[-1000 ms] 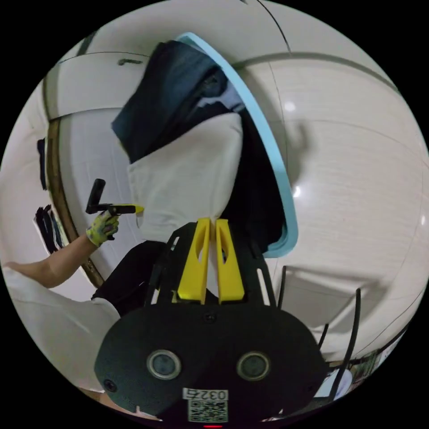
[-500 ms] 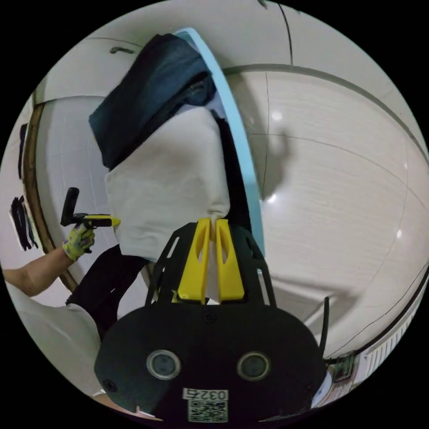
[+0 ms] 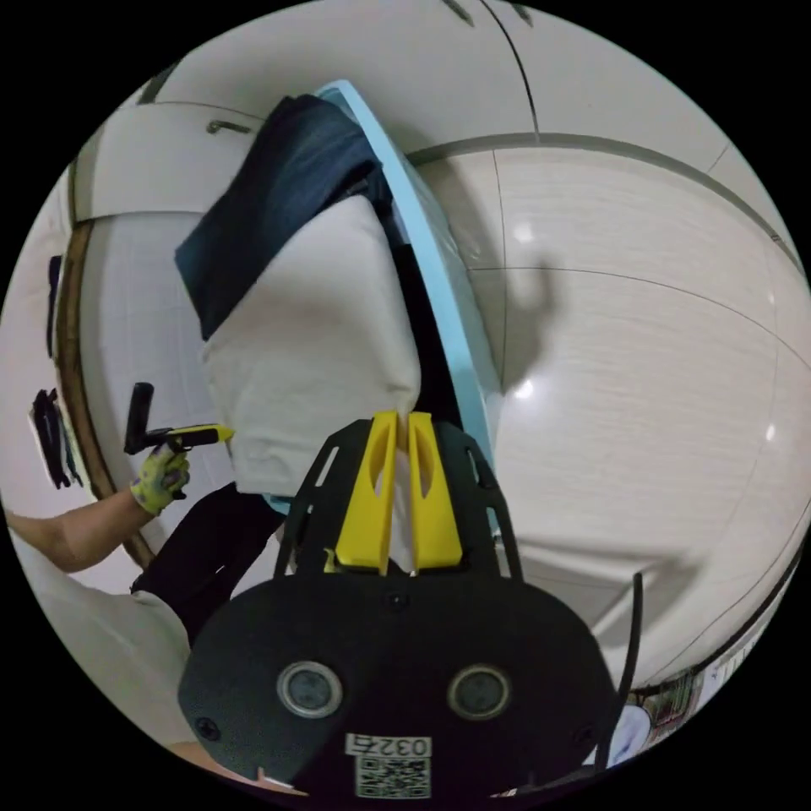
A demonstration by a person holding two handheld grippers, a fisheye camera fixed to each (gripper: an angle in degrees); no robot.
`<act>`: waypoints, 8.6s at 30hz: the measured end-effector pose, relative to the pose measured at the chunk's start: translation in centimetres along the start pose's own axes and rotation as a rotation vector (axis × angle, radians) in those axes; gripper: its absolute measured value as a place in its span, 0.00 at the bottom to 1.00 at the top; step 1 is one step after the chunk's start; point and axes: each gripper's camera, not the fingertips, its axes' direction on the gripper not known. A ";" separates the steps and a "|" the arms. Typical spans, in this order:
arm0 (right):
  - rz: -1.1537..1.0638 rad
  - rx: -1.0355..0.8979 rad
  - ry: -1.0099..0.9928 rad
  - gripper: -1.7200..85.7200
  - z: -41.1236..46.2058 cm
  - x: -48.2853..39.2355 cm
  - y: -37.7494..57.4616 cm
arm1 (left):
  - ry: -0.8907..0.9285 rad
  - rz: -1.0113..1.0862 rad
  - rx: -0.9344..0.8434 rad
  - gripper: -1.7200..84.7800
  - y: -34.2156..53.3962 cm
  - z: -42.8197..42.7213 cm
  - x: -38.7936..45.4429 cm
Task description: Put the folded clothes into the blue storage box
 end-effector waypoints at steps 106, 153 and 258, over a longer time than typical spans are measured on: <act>-0.500 0.861 0.063 0.01 -9.5 -25.9 48.1 | -0.169 0.575 0.719 0.01 48.5 7.5 56.8; -1.577 1.129 -0.706 0.14 -24.8 -68.4 59.3 | -0.352 0.675 2.371 0.01 110.1 -13.2 77.4; -1.177 -0.062 -0.281 0.09 -18.0 -88.2 17.6 | 0.178 -0.325 1.210 0.03 67.4 -55.5 57.4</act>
